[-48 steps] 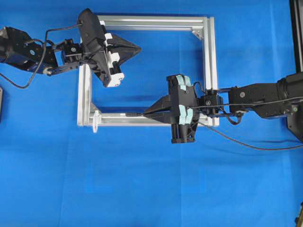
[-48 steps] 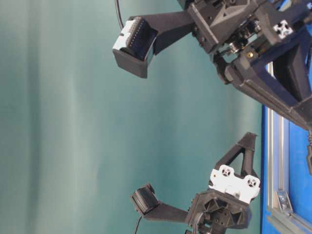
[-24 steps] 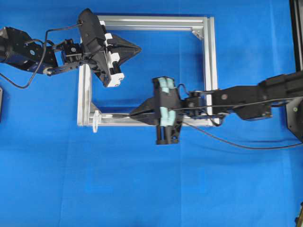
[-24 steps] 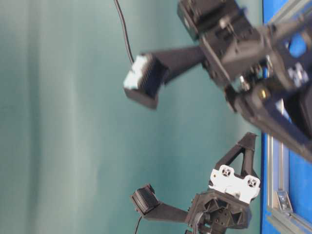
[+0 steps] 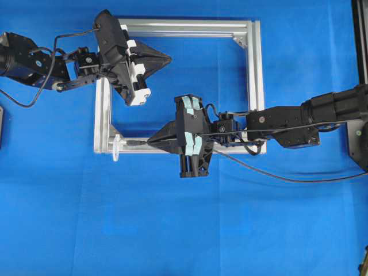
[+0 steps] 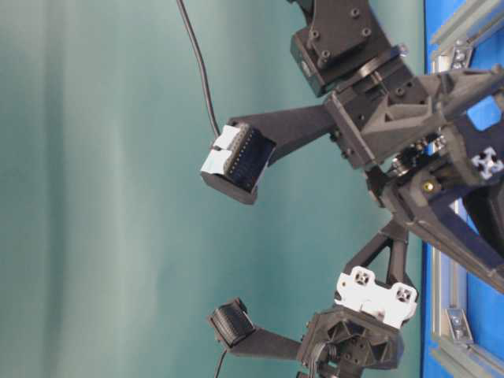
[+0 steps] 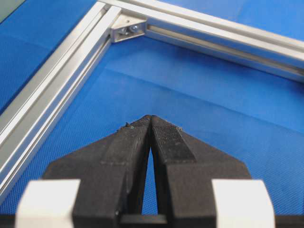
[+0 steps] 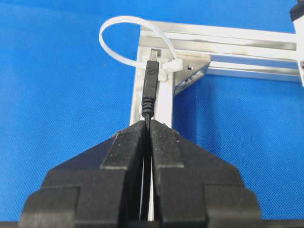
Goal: Insert the wire through the string loop located on the left side.
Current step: 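Push the cable plug through the white zip-tie loop with the right gripper, then move the left gripper down toward the plug emerging from the loop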
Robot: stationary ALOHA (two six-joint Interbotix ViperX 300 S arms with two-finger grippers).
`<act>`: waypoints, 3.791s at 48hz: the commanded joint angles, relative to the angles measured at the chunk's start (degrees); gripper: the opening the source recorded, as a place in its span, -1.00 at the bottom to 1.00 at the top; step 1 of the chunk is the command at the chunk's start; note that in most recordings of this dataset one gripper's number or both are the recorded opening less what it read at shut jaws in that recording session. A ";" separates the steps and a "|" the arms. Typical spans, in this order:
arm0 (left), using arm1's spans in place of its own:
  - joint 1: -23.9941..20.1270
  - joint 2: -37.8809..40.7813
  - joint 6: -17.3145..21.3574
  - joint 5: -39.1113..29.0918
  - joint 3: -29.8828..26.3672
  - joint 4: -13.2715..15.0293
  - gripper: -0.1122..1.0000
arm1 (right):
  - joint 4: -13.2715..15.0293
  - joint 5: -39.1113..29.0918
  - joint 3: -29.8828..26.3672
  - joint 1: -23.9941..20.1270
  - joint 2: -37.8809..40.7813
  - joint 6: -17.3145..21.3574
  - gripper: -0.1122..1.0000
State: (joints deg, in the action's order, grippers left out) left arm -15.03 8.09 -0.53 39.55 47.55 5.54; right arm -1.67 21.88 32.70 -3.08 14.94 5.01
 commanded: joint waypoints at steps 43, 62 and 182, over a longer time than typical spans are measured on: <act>0.09 -1.85 0.00 0.26 -0.62 -0.18 -0.79 | 0.00 0.35 -1.14 -0.53 -0.97 0.09 -0.87; 0.09 -1.93 0.00 0.26 -0.62 -0.18 -0.79 | 0.00 0.35 -1.14 -0.53 -0.97 0.09 -0.87; 3.60 -5.45 -0.62 0.35 5.19 -0.26 -0.79 | 0.09 0.18 -13.97 -1.14 8.79 0.09 -0.87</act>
State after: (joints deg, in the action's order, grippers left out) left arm -11.60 5.01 -1.05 39.55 51.86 5.36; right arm -1.67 21.88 19.78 -4.39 24.96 5.01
